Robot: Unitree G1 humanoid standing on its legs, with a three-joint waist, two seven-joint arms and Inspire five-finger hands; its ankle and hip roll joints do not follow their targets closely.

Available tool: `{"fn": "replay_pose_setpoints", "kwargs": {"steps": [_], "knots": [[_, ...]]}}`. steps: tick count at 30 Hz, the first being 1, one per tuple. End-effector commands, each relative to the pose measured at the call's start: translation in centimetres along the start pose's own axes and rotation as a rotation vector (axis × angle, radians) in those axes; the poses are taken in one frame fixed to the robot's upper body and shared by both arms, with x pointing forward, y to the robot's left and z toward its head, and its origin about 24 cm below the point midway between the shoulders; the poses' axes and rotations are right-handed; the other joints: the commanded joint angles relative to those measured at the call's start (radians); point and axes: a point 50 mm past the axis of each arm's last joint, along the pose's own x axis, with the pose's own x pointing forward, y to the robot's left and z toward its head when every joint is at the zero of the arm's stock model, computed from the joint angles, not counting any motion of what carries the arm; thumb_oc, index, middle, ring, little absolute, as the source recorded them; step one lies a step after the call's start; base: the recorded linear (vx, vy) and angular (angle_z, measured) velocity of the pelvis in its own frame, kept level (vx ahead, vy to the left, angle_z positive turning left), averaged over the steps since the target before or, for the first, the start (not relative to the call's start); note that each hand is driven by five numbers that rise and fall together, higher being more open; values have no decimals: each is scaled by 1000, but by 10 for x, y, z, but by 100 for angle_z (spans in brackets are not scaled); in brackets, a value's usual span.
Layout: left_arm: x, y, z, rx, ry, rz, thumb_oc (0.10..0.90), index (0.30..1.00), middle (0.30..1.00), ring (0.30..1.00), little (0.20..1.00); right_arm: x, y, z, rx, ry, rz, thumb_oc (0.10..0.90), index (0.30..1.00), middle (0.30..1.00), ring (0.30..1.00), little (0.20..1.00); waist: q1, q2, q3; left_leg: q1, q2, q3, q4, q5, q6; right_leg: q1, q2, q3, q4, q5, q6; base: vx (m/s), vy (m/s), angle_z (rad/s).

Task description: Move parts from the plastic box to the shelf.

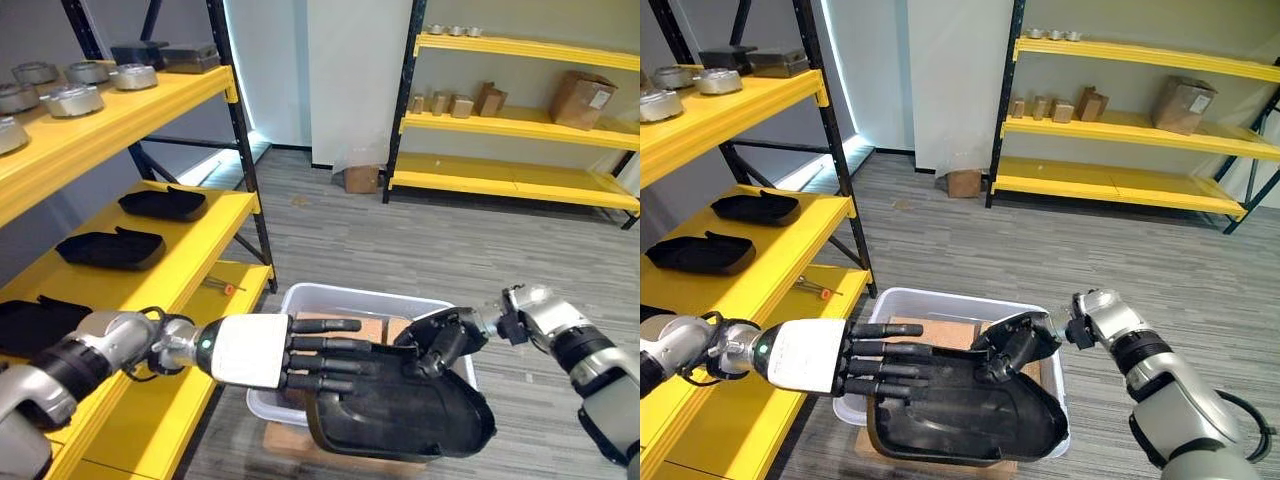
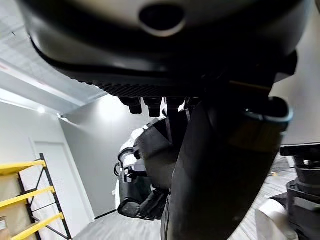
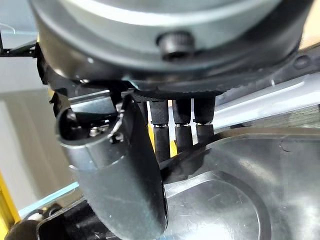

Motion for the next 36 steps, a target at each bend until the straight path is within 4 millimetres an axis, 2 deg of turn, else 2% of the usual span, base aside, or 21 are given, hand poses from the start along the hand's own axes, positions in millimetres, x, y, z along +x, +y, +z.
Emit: {"fn": "replay_pose_setpoints", "kwargs": {"steps": [1,7,14,18,20,24,29,33,34,35,36], "knots": [[1,27,-18,71,13,147,900,1000,1000,1000,1000,-40,0,52,-123,-125,100,400,300,300,300,300,15,-11,7,49,-8,-19,3,-111,9,36,-20,-78,14,-74,35,0,0,0],[11,27,-20,72,-42,169,900,1000,1000,1000,1000,-27,1,58,-123,-120,114,400,300,300,300,300,14,-8,9,46,-8,-16,2,-110,9,34,-19,-74,13,-74,34,0,0,0],[34,23,-26,68,-120,241,900,1000,1000,1000,1000,-9,2,71,-133,-105,129,400,300,300,300,300,9,-10,10,48,-8,-15,8,-111,11,36,-18,-71,17,-75,31,0,0,0],[39,20,-27,73,-132,252,900,1000,1000,1000,1000,-5,4,76,-145,-103,142,400,300,300,300,300,8,-10,9,48,-9,-16,9,-111,11,37,-18,-71,18,-76,30,0,0,0],[44,16,-30,57,-135,269,900,1000,1000,1000,1000,7,7,85,-161,-101,157,400,300,300,300,300,4,-12,6,47,-9,-13,10,-112,11,37,-19,-70,17,-77,29,0,0,0],[62,5,-30,17,-97,259,900,1000,1000,1000,1000,21,13,98,-184,-97,163,400,300,300,300,300,0,-15,7,48,-10,-12,11,-114,12,36,-19,-66,18,-77,28,0,0,0],[73,3,-30,-1,-51,252,900,1000,1000,1000,1000,26,15,104,-193,-103,162,400,300,300,300,300,-1,-16,7,45,-11,-12,13,-114,12,35,-20,-66,17,-75,28,0,0,0],[85,-5,-34,-22,79,203,900,1000,1000,1000,1000,33,19,110,-182,-135,144,400,300,300,300,300,-2,-21,10,41,-12,-13,14,-113,13,31,-23,-66,18,-73,28,0,0,0],[87,-6,-37,-32,134,175,716,742,742,742,742,32,18,111,-175,-152,136,400,300,300,300,300,-1,-22,11,41,-12,-13,14,-113,13,30,-24,-68,19,-73,29,0,0,0],[87,-8,-38,-38,163,145,627,618,618,618,618,31,18,111,-172,-160,132,400,300,300,300,300,0,-22,12,40,-13,-14,14,-113,13,30,-25,-68,19,-73,29,0,0,0],[86,-10,-41,-50,227,99,608,591,591,591,591,28,17,111,-167,-170,126,400,300,300,300,300,3,-23,13,39,-13,-16,14,-113,14,29,-25,-69,19,-73,30,0,0,0]]}}
